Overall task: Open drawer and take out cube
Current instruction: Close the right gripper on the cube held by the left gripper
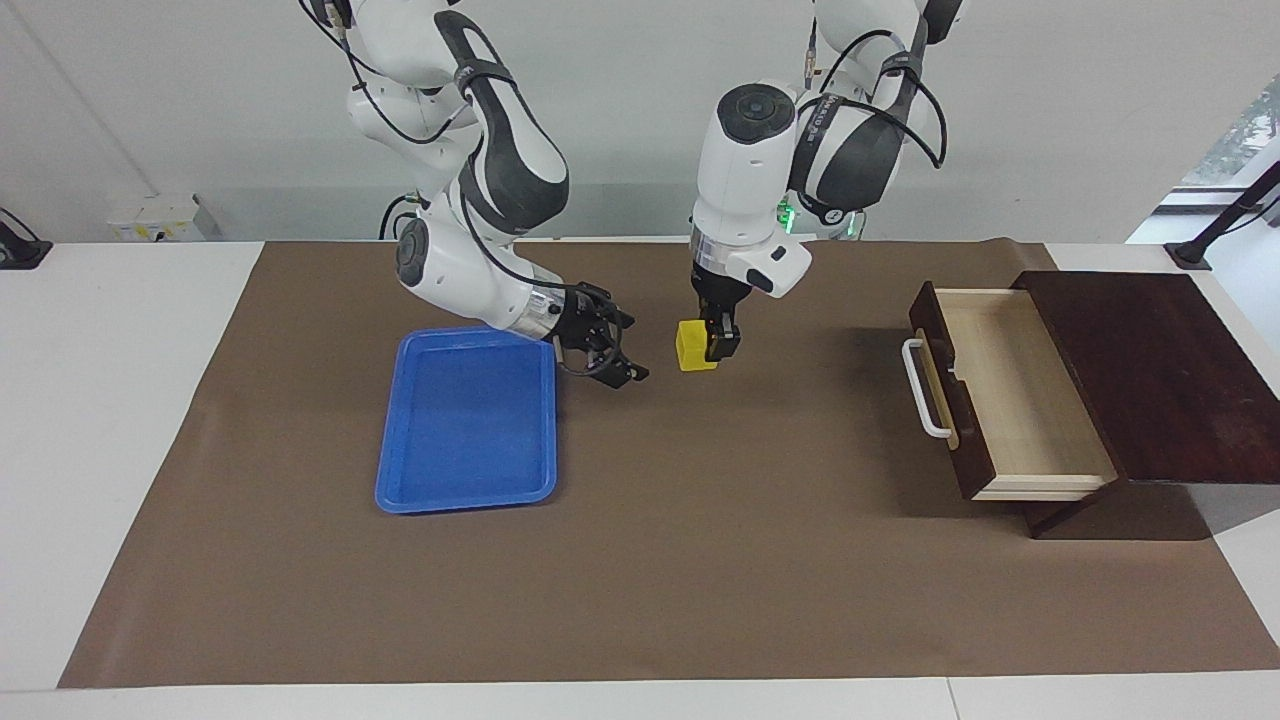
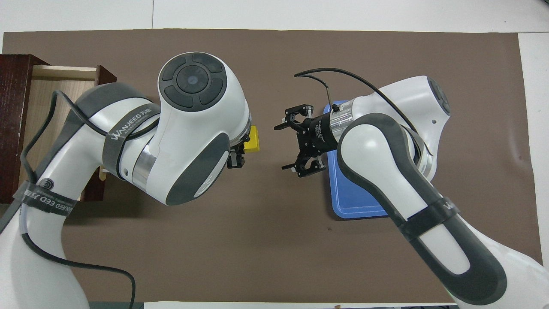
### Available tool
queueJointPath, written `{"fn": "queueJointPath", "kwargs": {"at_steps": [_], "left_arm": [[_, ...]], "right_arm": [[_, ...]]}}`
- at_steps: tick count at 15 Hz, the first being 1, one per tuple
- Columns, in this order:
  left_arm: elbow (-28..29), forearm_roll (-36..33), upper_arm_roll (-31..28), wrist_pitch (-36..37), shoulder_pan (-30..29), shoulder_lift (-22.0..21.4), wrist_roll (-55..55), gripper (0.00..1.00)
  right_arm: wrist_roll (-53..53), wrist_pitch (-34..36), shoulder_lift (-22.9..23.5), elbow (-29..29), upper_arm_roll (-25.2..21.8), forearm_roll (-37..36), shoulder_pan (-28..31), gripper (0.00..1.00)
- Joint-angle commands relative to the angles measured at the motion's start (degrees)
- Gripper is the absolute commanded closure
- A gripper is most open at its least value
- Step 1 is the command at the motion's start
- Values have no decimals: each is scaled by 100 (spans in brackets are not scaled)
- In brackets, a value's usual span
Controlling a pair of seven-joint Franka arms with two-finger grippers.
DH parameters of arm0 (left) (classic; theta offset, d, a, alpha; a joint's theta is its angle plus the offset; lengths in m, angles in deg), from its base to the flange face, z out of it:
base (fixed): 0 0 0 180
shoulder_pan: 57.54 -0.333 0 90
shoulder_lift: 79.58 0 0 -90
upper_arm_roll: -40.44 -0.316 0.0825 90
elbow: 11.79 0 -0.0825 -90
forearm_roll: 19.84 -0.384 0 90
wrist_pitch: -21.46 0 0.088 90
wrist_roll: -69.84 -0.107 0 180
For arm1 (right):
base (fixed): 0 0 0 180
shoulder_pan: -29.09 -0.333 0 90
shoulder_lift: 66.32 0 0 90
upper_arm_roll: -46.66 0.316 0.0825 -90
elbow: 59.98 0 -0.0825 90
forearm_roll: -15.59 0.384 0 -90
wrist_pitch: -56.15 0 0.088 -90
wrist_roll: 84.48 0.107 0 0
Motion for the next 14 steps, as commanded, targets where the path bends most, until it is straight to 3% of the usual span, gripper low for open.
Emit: {"fn": "queueJointPath", "kwargs": {"at_steps": [1, 5, 14], "left_arm": [[149, 168, -91, -107, 112, -108, 62, 100], [149, 177, -91, -107, 112, -108, 62, 100], [140, 177, -99, -37, 191, -117, 71, 100]], "right_arm": [[158, -110, 179, -261, -5, 121, -83, 0], [465, -163, 276, -517, 4, 157, -162, 0], [580, -93, 118, -499, 4, 218, -303, 0]]}}
